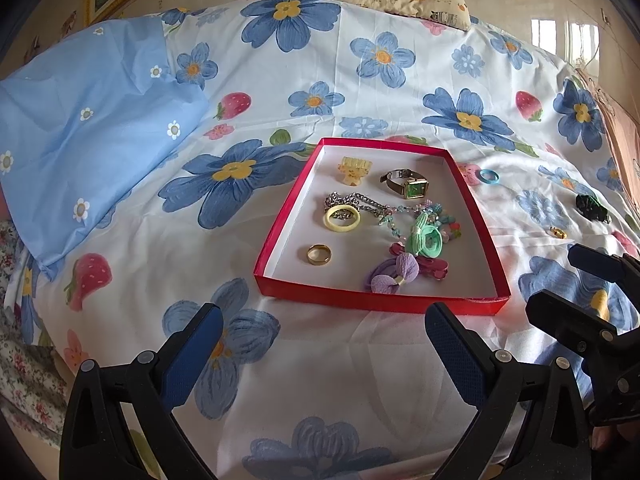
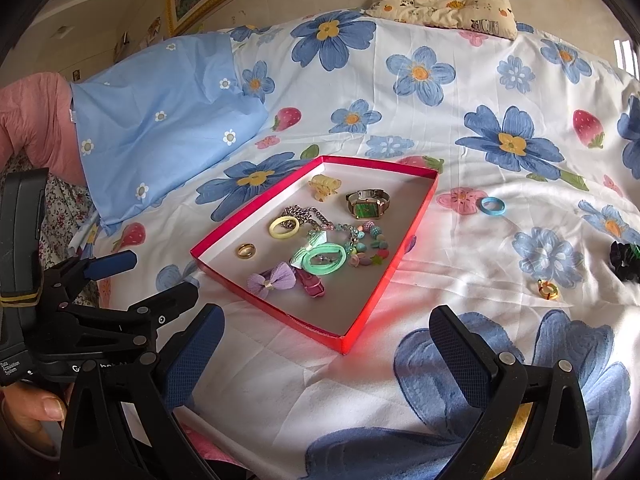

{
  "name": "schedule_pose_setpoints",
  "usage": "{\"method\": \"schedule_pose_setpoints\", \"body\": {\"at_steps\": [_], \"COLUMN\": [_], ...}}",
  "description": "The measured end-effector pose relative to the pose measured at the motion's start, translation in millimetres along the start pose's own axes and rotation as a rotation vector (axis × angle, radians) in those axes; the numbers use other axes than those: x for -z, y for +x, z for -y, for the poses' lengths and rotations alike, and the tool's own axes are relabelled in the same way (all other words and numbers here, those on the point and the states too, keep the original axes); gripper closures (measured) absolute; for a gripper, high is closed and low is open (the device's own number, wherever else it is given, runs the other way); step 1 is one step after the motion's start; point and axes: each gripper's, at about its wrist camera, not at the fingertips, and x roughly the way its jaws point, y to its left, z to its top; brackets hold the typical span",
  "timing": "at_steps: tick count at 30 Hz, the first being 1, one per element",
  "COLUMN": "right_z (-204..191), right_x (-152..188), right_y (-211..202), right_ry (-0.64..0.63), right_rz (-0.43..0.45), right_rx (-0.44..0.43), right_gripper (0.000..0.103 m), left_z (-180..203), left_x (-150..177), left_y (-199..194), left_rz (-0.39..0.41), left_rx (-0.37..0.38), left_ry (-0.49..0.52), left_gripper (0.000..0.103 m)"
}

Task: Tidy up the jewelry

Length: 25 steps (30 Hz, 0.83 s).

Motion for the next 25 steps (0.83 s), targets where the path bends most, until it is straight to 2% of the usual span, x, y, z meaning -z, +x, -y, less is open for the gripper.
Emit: {"method": "schedule_pose_setpoints", "body": {"at_steps": [25], "right_z": [16], "right_x": [-2], "right_y": [14], "right_ry": [0.019], "right_rz": [-0.031], "right_rx": [-0.016], "right_gripper": [0.0], "left_z": [6], "left_x": [-11], "left_y": [18], "left_rz": [-0.033], "left_rx": [0.009], "left_ry": [0.004], "left_gripper": [0.001]}}
